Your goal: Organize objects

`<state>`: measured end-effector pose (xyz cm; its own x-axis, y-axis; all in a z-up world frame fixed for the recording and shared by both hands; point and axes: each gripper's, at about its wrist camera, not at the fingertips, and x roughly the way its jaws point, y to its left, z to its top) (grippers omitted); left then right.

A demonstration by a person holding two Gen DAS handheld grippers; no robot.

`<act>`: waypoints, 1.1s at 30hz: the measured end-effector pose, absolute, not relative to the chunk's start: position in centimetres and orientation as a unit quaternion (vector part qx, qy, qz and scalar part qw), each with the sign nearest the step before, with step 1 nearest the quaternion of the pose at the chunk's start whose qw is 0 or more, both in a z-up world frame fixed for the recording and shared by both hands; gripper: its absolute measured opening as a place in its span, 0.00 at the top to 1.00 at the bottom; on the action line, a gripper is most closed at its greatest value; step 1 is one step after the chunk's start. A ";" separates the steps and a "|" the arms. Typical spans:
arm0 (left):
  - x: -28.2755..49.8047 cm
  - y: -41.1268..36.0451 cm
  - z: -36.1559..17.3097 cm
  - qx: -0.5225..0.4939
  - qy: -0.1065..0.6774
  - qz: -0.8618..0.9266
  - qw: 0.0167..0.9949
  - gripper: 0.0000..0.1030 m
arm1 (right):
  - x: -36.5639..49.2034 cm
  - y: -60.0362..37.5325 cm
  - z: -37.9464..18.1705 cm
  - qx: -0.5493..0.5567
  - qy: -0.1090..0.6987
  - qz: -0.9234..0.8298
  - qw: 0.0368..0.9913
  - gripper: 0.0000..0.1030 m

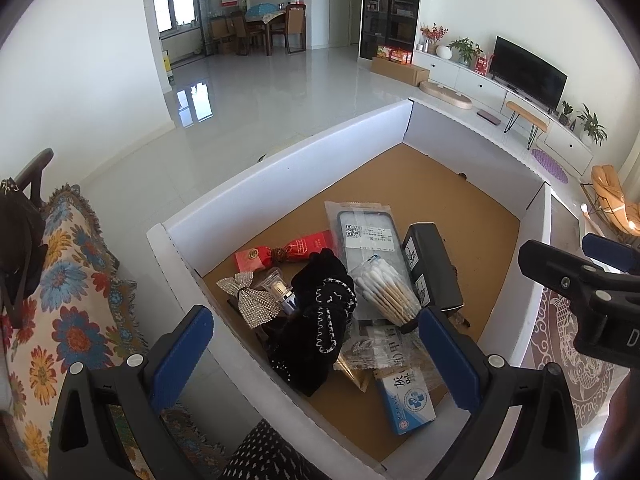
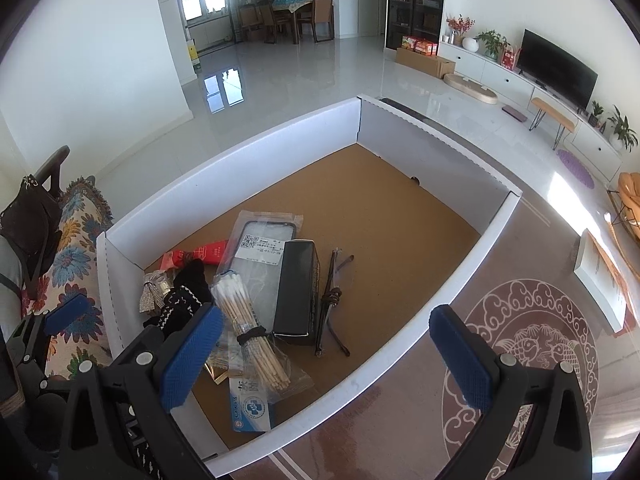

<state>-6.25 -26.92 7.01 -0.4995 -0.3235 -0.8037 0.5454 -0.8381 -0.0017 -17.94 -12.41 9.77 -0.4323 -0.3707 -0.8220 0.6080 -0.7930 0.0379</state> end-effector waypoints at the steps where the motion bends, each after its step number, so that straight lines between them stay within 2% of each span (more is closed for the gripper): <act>1: -6.3 -26.9 7.2 0.433 0.129 -0.856 0.253 0.00 | -18.0 -12.4 9.9 0.445 0.134 -0.834 0.297 0.00; 12: -6.4 -27.2 8.5 0.442 0.137 -0.845 0.267 0.00 | -18.2 -13.0 10.4 0.451 0.158 -0.821 0.312 0.00; 25: -6.6 -27.0 7.9 0.458 0.154 -0.837 0.259 0.00 | -20.1 -11.0 11.8 0.478 0.106 -0.826 0.281 0.00; 33: -6.8 -27.3 7.5 0.463 0.159 -0.833 0.257 0.00 | -18.5 -12.6 12.1 0.456 0.137 -0.826 0.303 0.00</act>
<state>-6.80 -27.29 7.53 -0.4396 -0.2808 -0.8532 0.5748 -0.8178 -0.0271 -18.46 -12.65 12.10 -0.4011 -0.3749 -0.8358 0.6245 -0.7794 0.0500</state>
